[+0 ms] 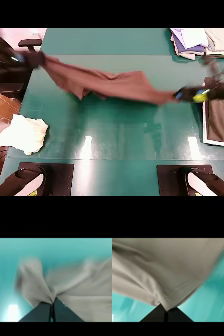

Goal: Fold the shirts.

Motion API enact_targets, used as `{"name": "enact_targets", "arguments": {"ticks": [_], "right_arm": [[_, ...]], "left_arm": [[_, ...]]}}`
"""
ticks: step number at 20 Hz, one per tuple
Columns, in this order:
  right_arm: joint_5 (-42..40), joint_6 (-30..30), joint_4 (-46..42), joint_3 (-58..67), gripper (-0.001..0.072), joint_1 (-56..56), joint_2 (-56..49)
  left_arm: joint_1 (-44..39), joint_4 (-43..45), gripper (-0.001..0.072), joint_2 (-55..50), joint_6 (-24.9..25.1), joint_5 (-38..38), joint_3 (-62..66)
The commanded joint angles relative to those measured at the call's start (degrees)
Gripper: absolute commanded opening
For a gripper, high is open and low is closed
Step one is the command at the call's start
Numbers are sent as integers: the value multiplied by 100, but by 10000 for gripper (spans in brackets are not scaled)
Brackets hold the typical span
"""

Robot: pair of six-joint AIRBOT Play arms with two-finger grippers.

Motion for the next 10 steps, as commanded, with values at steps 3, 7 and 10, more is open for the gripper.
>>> {"name": "enact_targets", "arguments": {"ticks": [3,7,10], "right_arm": [[-63,0,-225,2850,17,-1021,754],[164,0,-225,4131,18,-1528,848],[581,2,-225,4868,16,-1781,688]], "left_arm": [[4,-33,30,986,52,26,1847],[4,-367,29,1270,48,24,2833],[4,-501,28,1268,48,-118,3615]]}}
